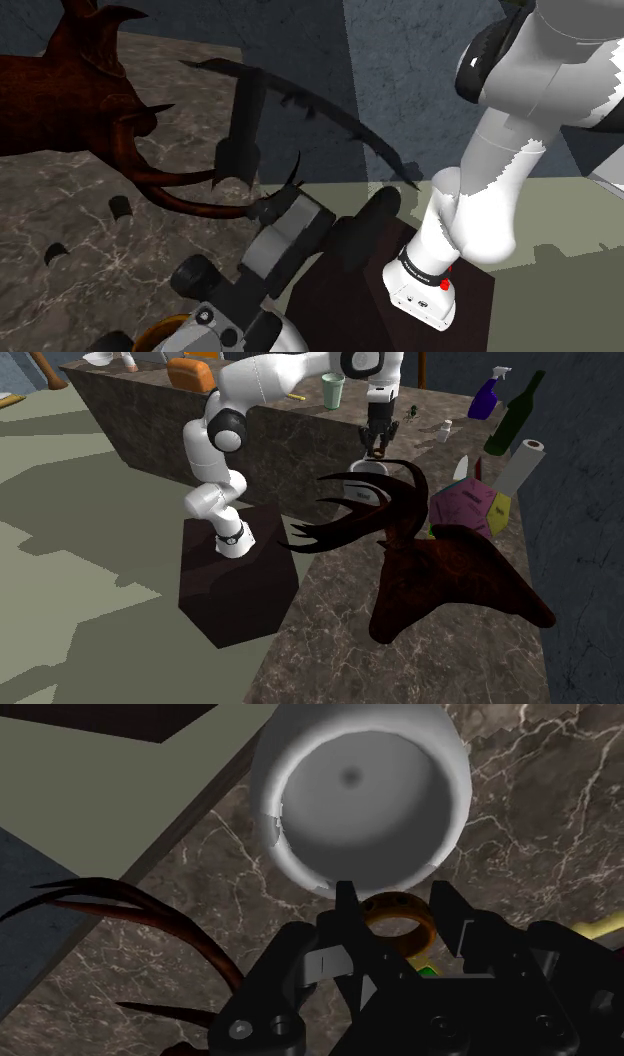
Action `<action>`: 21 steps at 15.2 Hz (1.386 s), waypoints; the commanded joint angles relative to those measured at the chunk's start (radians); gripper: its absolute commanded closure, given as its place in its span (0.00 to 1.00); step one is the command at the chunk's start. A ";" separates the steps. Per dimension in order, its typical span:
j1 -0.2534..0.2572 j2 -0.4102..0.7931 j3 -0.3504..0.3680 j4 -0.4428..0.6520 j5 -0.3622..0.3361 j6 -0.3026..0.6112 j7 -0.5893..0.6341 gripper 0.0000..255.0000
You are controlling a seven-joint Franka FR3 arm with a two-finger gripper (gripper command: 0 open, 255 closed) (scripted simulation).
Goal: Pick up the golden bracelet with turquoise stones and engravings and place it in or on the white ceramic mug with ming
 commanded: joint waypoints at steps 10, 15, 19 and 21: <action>-0.056 -0.078 -0.008 -0.216 0.067 0.173 0.000 1.00; -0.063 -0.088 -0.010 -0.253 0.075 0.205 0.000 1.00; -0.063 -0.088 -0.010 -0.253 0.075 0.205 0.000 1.00; -0.063 -0.088 -0.010 -0.253 0.075 0.205 0.001 0.00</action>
